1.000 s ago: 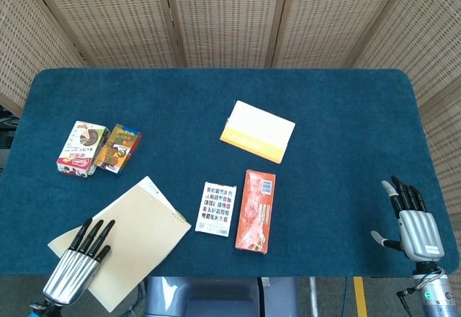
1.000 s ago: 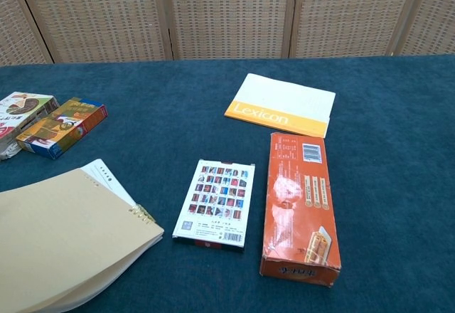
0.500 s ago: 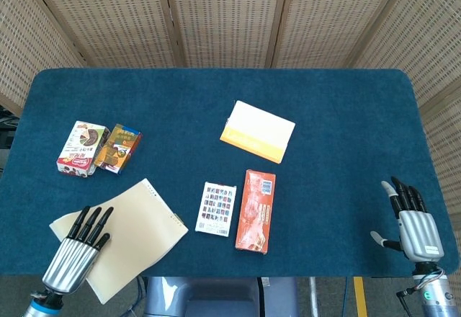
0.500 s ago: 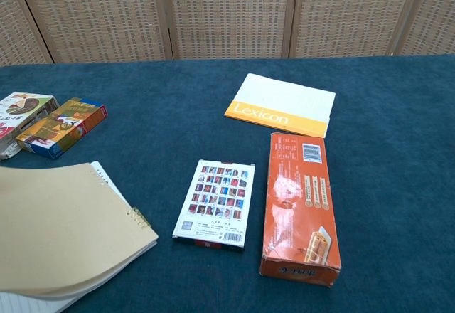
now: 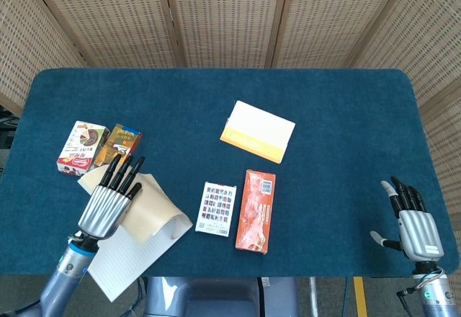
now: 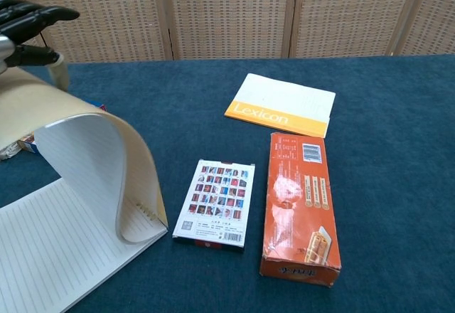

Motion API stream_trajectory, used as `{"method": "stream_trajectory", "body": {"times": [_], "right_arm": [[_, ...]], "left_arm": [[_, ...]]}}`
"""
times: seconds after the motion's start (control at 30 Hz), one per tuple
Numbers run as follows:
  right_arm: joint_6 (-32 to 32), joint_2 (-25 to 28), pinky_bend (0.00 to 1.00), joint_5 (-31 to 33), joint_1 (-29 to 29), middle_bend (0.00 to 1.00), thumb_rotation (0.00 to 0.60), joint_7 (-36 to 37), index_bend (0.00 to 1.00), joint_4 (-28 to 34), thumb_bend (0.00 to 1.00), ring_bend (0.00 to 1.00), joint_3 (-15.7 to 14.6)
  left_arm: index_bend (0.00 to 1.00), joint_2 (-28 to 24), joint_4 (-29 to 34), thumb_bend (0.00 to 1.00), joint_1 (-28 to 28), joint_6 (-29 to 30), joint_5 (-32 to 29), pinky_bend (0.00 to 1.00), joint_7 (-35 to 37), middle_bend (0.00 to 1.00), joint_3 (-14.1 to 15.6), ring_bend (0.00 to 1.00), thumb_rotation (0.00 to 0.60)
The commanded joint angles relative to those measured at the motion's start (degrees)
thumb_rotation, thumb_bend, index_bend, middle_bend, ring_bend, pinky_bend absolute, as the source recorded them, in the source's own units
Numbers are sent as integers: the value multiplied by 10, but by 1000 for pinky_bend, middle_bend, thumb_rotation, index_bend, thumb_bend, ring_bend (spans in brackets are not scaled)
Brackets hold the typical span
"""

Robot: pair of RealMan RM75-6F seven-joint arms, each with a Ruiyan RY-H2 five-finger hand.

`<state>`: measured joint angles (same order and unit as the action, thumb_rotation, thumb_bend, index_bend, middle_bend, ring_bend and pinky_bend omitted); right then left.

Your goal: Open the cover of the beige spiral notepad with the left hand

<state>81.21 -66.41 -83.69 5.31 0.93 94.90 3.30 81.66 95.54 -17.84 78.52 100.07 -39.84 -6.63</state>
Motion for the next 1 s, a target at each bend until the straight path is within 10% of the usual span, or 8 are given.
{"method": "stream_trajectory", "body": {"times": [0.03, 1.0], "right_arm": [[-1, 0, 0, 1, 0, 0, 600, 2, 0, 0, 2, 0, 0], [-15, 4, 0, 16, 2, 0, 600, 28, 0, 7, 2, 0, 3]], "left_arm": [[825, 19, -4, 641, -27, -23, -21, 0, -17, 0, -27, 0, 600], [825, 119, -90, 621, -187, -123, -156, 0, -94, 0, -128, 0, 600]]}}
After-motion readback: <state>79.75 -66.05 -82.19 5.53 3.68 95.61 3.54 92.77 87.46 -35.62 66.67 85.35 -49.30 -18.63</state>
